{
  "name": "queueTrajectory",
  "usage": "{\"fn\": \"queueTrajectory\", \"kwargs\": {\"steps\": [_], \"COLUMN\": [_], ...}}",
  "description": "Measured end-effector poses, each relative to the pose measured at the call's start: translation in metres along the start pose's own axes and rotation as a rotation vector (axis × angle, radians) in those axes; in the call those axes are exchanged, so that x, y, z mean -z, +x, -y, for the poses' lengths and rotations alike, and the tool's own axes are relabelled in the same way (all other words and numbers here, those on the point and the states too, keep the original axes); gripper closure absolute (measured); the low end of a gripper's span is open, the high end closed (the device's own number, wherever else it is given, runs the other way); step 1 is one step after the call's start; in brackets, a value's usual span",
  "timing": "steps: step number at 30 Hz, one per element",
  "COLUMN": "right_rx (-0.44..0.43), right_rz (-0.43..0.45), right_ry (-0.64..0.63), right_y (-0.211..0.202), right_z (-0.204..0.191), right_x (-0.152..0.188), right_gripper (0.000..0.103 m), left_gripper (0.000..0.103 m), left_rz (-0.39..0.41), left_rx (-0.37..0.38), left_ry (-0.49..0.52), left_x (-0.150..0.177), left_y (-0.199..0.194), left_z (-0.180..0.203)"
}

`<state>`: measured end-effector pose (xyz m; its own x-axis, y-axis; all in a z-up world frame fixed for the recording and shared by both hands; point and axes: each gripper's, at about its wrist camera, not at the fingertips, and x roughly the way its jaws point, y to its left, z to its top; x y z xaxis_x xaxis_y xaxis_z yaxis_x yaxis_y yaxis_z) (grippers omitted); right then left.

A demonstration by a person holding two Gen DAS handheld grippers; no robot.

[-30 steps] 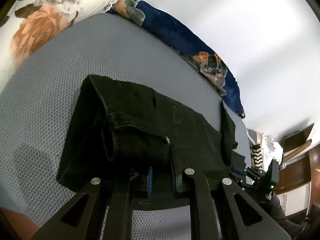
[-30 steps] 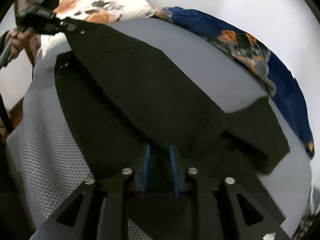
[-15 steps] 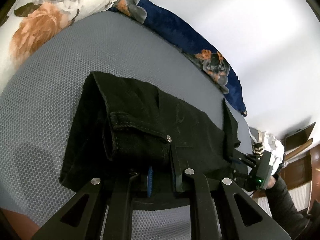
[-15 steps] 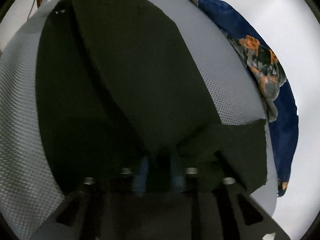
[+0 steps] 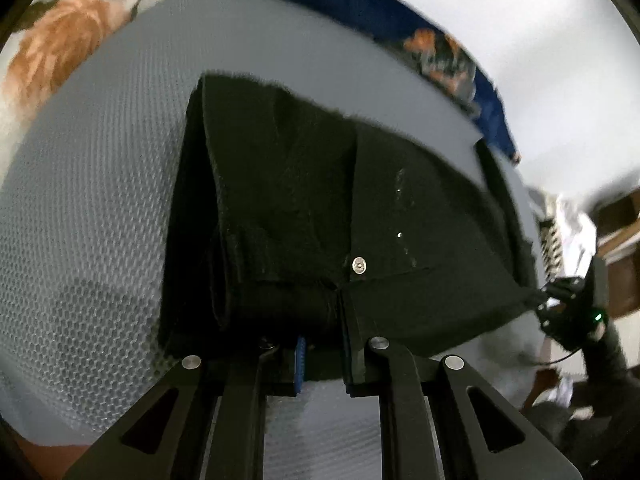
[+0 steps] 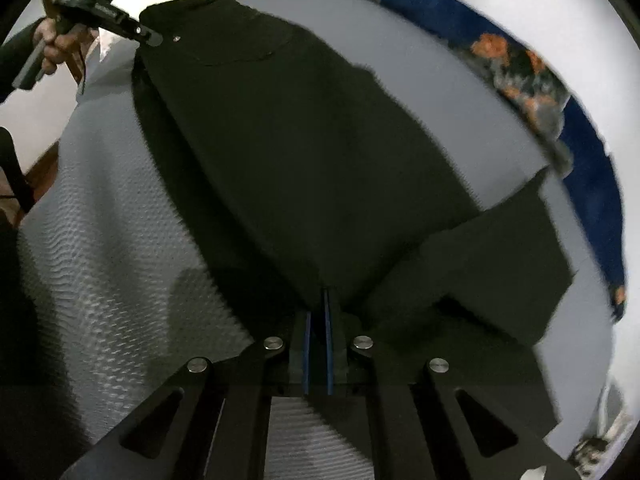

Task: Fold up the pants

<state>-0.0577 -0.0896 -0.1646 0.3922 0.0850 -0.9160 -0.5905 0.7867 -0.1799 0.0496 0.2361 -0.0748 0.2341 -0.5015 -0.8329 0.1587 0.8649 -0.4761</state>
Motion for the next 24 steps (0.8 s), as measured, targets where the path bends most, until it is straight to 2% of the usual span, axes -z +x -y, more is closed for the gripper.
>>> {"fn": "queueTrajectory", "kwargs": {"steps": [7, 10, 13, 15, 17, 19, 22, 24], "right_rx": [-0.05, -0.084, -0.111, -0.127, -0.147, -0.16, -0.167, -0.173], "right_rz": [-0.026, -0.022, 0.0, 0.016, 0.034, 0.048, 0.063, 0.071], "right_ry": [0.052, 0.1, 0.141, 0.165, 0.193, 0.214, 0.218, 0.223], "right_y": [0.02, 0.019, 0.017, 0.016, 0.015, 0.013, 0.011, 0.01], "right_z": [-0.007, -0.003, 0.0, 0.001, 0.002, 0.002, -0.001, -0.001], "right_x": [0.009, 0.011, 0.015, 0.019, 0.022, 0.026, 0.031, 0.032], "right_gripper": [0.098, 0.096, 0.095, 0.094, 0.092, 0.092, 0.091, 0.091], "left_gripper": [0.088, 0.083, 0.079, 0.064, 0.059, 0.059, 0.059, 0.059], "left_rz": [-0.025, -0.015, 0.002, 0.011, 0.012, 0.012, 0.031, 0.069], "left_rx": [-0.043, -0.098, -0.108, -0.15, -0.197, -0.212, -0.29, -0.307], "left_ry": [0.048, 0.096, 0.115, 0.141, 0.183, 0.191, 0.233, 0.249], "left_x": [0.009, 0.011, 0.014, 0.016, 0.023, 0.024, 0.028, 0.029], "left_y": [0.012, 0.012, 0.002, -0.006, -0.016, -0.026, -0.04, -0.047], "left_z": [0.0, 0.012, 0.018, 0.021, 0.022, 0.02, 0.024, 0.035]}}
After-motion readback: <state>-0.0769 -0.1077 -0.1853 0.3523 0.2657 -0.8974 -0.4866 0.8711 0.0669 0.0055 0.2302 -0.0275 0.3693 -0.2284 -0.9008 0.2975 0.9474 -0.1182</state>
